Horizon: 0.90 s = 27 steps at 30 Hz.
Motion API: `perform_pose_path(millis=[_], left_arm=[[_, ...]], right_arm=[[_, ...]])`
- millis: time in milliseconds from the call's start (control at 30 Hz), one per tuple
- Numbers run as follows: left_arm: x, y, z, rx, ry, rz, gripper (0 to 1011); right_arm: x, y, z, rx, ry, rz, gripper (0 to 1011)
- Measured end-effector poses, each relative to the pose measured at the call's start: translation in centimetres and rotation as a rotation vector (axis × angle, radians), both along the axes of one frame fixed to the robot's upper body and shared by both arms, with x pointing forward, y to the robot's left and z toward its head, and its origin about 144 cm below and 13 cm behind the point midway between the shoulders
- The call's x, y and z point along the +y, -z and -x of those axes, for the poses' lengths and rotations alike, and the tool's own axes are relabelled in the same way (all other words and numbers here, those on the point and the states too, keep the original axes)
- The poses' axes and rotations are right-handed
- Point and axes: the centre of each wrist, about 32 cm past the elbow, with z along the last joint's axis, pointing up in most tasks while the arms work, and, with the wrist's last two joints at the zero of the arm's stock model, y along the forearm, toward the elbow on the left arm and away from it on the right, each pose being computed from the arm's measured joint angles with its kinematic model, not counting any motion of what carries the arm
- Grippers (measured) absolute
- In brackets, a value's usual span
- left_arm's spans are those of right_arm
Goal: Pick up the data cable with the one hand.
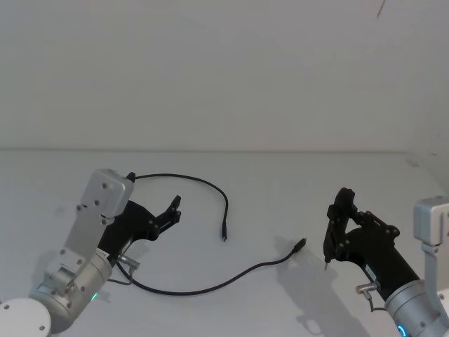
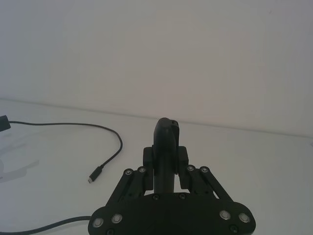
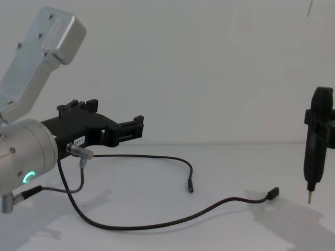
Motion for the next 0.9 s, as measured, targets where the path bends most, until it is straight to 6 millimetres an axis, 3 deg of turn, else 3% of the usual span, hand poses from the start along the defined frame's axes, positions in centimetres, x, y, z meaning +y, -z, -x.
perform_pose_path(millis=[433, 900], left_arm=[[0.8, -0.7, -0.2, 0.045, 0.101, -0.049, 1001], [2.1, -3.0, -1.1, 0.162, 0.298, -0.142, 1001]], right_arm=[[0.0, 0.0, 0.0, 0.0, 0.0, 0.0, 279], [0.0, 0.0, 0.0, 0.0, 0.0, 0.0, 279]])
